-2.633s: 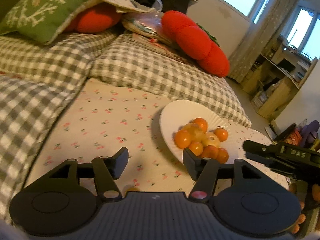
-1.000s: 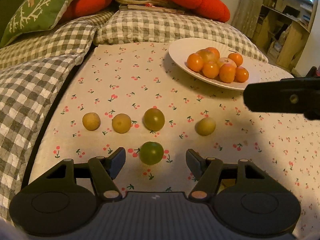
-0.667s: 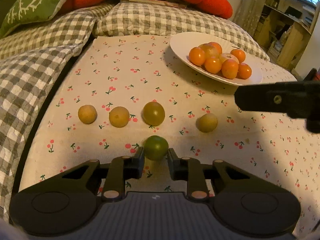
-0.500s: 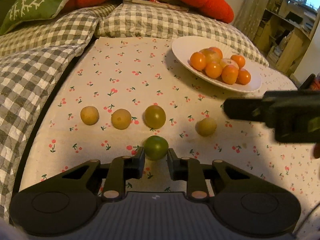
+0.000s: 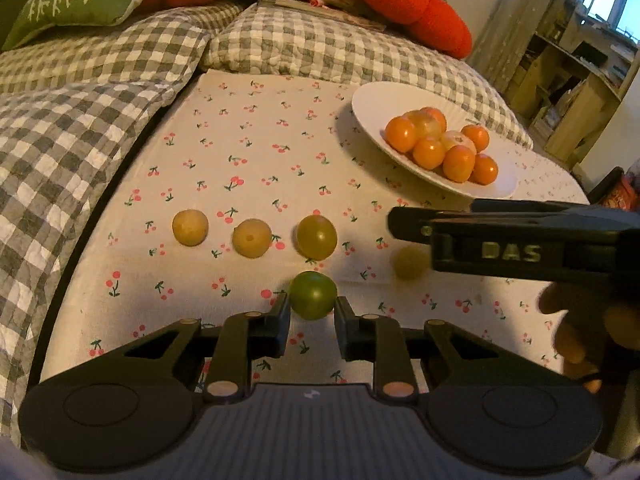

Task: Organize fruits
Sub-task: 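Grasp an olive-green tomato with the right gripper while the left holds the green tomato, then carry both green tomatoes to the white plate and open both grippers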

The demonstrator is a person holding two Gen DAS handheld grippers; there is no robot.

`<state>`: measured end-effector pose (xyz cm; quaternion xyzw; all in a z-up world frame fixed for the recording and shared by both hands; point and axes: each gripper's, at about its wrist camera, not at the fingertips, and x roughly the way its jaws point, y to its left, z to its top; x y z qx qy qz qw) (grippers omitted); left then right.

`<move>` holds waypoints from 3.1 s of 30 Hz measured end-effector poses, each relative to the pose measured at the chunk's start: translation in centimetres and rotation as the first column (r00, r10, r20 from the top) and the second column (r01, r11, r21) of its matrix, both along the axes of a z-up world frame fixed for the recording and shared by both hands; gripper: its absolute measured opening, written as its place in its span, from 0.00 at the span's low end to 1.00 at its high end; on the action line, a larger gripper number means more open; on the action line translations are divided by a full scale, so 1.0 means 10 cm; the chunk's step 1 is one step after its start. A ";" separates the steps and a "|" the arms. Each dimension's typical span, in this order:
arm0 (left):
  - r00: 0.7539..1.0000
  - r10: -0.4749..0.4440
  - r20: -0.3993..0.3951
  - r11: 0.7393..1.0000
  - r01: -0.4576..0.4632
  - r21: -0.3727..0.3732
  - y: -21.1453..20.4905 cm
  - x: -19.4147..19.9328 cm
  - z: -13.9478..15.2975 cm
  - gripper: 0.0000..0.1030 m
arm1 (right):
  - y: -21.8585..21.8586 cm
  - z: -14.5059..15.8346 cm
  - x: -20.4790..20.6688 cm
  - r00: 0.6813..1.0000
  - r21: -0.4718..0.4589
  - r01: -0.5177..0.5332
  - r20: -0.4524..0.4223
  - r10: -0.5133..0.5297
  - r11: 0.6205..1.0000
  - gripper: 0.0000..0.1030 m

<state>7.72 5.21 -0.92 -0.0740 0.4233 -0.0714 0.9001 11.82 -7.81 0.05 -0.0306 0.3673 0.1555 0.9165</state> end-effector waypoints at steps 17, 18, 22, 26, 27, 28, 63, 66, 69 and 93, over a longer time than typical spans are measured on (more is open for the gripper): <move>0.998 0.006 -0.060 1.000 -0.004 0.026 0.01 0.06 -0.13 0.17 | 0.31 -0.27 0.22 0.990 0.048 -0.135 -0.030 0.136 0.990 0.54; 0.998 0.004 -0.062 1.000 -0.002 0.026 0.00 0.06 -0.13 0.17 | 0.33 -0.27 0.22 0.988 0.054 -0.148 -0.030 0.149 0.988 0.53; 0.997 0.014 -0.074 1.000 -0.012 0.015 0.04 0.09 -0.15 0.17 | 0.36 -0.23 0.23 0.984 0.117 -0.175 -0.014 0.177 0.978 0.49; 0.997 0.029 -0.070 1.000 -0.028 0.013 0.07 0.09 -0.14 0.17 | 0.32 -0.18 0.25 0.980 0.209 -0.190 -0.015 0.197 0.959 0.49; 0.997 0.028 -0.067 0.999 -0.027 0.017 0.06 0.08 -0.14 0.18 | 0.34 -0.18 0.25 0.977 0.213 -0.204 -0.020 0.213 0.956 0.49; 0.998 0.026 -0.063 0.999 -0.025 0.021 0.05 0.09 -0.15 0.18 | 0.38 -0.19 0.25 0.973 0.207 -0.218 -0.027 0.228 0.954 0.48; 0.958 0.096 0.271 0.995 -0.089 -0.036 0.34 -0.11 0.43 0.17 | 0.05 0.31 0.18 0.986 0.336 -0.154 -0.002 0.164 0.929 0.24; 0.946 0.065 0.318 0.998 -0.066 -0.010 0.25 -0.14 0.48 0.17 | -0.05 0.42 0.14 0.987 0.363 -0.156 0.018 0.161 0.919 0.24; 0.942 0.037 0.334 0.999 -0.036 -0.009 0.19 -0.16 0.50 0.17 | -0.17 0.52 0.11 0.988 0.390 -0.150 0.037 0.147 0.908 0.24; 0.915 -0.098 0.391 0.994 0.106 0.002 -0.38 0.40 0.65 0.17 | -1.09 0.70 0.34 0.994 0.470 0.065 0.049 -0.100 0.880 0.24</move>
